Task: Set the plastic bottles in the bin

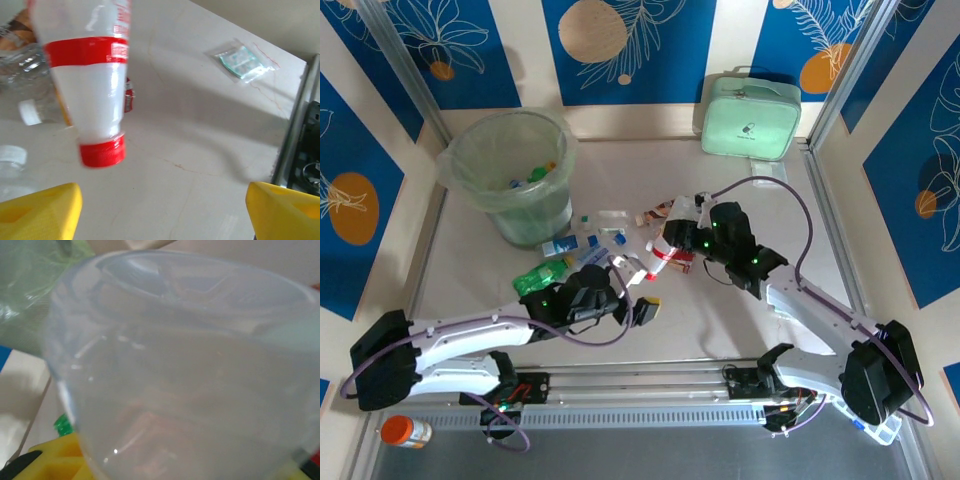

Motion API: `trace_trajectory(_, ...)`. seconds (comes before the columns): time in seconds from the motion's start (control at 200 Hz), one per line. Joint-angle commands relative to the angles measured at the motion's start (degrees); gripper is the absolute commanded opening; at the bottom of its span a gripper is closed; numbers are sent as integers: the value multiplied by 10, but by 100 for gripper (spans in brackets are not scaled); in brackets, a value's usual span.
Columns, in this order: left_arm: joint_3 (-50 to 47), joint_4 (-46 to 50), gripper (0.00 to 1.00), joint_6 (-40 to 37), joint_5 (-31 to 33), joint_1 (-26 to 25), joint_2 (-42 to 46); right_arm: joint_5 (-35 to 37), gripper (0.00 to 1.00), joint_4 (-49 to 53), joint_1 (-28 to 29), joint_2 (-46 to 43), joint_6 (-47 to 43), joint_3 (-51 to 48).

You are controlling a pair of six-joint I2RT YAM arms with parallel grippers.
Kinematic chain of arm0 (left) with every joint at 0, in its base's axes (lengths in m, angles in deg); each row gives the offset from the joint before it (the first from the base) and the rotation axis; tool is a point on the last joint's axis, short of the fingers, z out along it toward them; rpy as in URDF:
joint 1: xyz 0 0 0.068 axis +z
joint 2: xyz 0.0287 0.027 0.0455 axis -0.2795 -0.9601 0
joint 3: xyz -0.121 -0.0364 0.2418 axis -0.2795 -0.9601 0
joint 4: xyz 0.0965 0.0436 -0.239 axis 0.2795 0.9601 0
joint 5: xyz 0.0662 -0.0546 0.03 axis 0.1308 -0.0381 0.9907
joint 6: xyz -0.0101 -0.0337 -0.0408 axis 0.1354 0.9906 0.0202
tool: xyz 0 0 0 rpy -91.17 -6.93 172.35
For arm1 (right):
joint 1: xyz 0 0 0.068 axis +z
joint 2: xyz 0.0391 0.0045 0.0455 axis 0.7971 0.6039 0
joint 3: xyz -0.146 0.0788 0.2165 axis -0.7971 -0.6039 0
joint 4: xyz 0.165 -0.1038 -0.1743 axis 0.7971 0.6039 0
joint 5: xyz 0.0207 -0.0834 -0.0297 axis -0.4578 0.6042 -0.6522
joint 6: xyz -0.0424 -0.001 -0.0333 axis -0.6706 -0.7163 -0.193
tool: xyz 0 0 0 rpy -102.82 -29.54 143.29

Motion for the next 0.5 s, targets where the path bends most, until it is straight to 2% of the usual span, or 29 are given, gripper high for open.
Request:
trace_trajectory(0.0, 13, -41, 87, 7, -53, 10, -11, -64, 44, -73, 10, 2, -14, -22)
trace_trajectory(0.155, 10, -40, 89, 19, -24, 30, -5, -118, 44, -121, 9, 13, -3, -37)
trace_trajectory(0.29, 3, -29, 89, 24, 21, 39, 10, -210, 44, -155, 15, 43, 12, -27)
trace_trajectory(0.495, -19, -35, 87, 36, 49, 62, 46, -226, 44, -167, 42, 56, 4, -19)
